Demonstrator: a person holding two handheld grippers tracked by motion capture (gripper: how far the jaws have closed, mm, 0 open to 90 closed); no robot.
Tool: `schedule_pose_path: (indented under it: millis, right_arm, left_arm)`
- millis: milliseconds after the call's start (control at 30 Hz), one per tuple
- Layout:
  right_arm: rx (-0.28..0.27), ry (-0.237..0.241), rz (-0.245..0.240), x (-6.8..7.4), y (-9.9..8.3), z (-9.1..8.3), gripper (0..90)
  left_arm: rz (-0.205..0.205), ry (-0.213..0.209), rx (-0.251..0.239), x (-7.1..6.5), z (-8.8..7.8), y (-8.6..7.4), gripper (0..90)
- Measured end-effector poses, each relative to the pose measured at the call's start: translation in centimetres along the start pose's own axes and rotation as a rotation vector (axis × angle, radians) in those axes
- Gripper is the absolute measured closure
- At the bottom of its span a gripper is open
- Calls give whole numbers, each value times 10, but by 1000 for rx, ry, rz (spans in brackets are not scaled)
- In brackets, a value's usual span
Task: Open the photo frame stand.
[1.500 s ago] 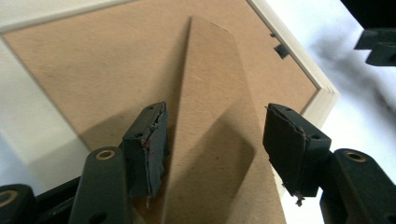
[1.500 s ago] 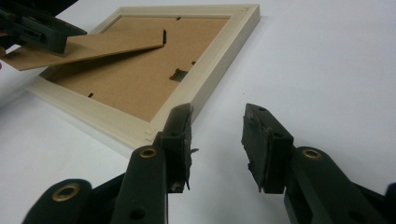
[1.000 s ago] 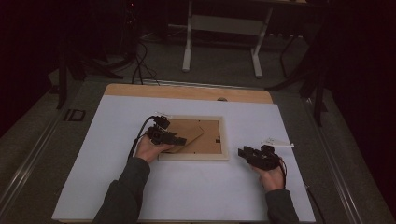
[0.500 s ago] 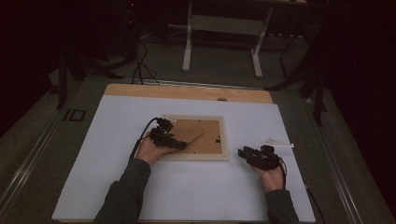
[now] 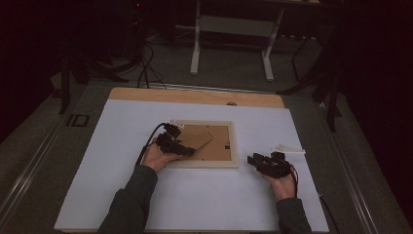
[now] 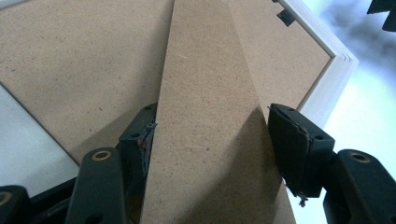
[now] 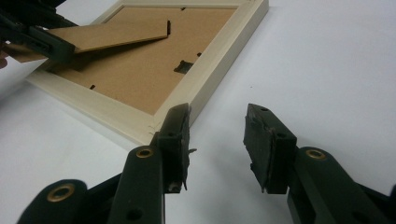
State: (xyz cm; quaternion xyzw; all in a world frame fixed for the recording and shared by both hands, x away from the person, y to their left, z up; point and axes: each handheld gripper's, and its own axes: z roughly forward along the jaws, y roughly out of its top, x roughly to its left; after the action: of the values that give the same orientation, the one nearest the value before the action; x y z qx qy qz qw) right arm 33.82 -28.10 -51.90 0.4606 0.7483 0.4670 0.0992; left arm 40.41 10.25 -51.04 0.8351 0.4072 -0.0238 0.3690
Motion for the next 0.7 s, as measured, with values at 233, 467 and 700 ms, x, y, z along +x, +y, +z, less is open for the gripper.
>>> schedule_pose_path:
  millis: [233, 467, 700]
  right_arm:
    - [11, 1, -11, 2, 0, 3, 597]
    - [28, 4, -26, 5, 3, 9, 593]
    - [45, 5, -58, 9, 14, 19, 582]
  left_arm:
    - [21, 8, 2, -1, 0, 0, 399]
    - [51, 25, -4, -3, 0, -1, 400]
    - [71, 46, -15, -7, -1, -1, 400]
